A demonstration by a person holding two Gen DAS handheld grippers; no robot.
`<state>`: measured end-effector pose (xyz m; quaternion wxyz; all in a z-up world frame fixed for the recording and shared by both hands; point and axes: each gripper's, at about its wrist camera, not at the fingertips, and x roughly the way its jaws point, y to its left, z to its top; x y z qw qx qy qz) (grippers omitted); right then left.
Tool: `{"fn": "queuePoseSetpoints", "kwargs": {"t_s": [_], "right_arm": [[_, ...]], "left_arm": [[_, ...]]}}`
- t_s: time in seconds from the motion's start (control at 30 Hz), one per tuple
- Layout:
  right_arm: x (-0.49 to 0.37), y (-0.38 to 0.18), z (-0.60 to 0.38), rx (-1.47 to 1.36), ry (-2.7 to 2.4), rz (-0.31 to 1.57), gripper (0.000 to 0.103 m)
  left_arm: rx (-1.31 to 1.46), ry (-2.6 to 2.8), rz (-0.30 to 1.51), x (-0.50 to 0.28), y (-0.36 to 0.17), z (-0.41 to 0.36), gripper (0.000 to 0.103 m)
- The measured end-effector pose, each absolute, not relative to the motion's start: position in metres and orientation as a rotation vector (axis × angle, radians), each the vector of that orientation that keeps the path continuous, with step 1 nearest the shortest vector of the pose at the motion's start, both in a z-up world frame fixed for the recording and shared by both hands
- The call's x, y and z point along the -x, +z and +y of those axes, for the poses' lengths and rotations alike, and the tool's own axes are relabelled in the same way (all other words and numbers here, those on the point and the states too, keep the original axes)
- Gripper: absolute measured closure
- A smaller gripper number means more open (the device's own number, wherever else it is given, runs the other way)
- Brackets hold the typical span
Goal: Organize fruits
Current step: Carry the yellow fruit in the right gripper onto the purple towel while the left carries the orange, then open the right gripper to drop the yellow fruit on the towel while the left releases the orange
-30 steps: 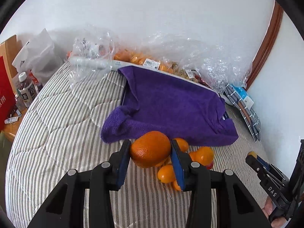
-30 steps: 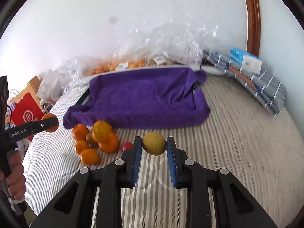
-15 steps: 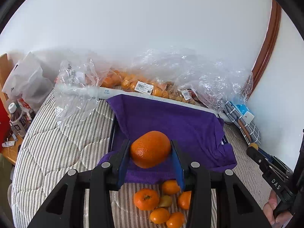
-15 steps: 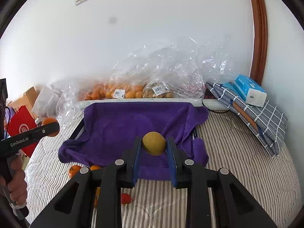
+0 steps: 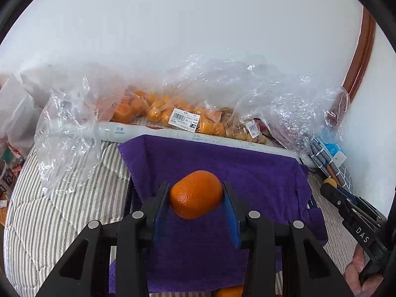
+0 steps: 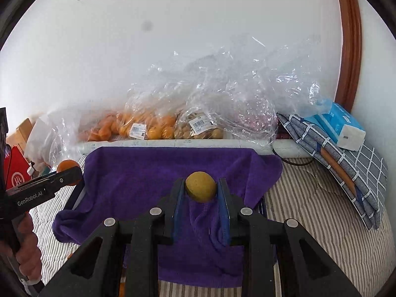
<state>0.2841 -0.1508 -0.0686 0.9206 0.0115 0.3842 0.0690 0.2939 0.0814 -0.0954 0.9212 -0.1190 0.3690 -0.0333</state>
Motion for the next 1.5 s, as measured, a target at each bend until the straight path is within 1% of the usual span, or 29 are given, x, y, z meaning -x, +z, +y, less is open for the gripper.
{"fn": "queuePoseSetpoints", "kwargs": {"t_s": [0.2,0.4,0.53,0.77,1.1,1.33,1.37,1.4,1.43,1.5], "right_arm": [[-0.298,-0.095,-0.149,0.011,0.134,0.791,0.077],[-0.305,-0.118,-0.159,-0.016,0.126,0.85,0.077],[-0.302,-0.127,-0.161,0.007,0.117,0.864,0.077],[-0.306,-0.133,-0.163,-0.036,0.121,0.899,0.077],[-0.313,-0.142,-0.162,-0.032,0.108,0.934,0.077],[-0.314,-0.142,-0.163,-0.031,0.095,0.931,0.076],[-0.314,-0.141,-0.162,-0.028,0.092,0.927,0.075],[-0.313,-0.14,-0.162,-0.027,0.091,0.922,0.07],[-0.312,-0.138,-0.163,-0.027,0.088,0.917,0.062],[-0.31,-0.134,-0.163,-0.03,0.081,0.904,0.052]], "left_arm": [[0.248,-0.066,0.816,-0.306,-0.127,0.082,0.064],[0.264,-0.085,0.857,-0.308,-0.144,0.081,0.064],[0.242,-0.085,0.863,-0.308,-0.146,0.076,0.064],[0.216,-0.073,0.886,-0.31,-0.153,0.071,0.064],[0.237,-0.076,0.919,-0.311,-0.156,0.073,0.064],[0.228,-0.083,0.933,-0.312,-0.157,0.07,0.064],[0.224,-0.083,0.934,-0.312,-0.157,0.07,0.064],[0.217,-0.083,0.934,-0.312,-0.157,0.069,0.064],[0.213,-0.083,0.935,-0.312,-0.157,0.069,0.064],[0.213,-0.085,0.936,-0.312,-0.156,0.069,0.064]]}}
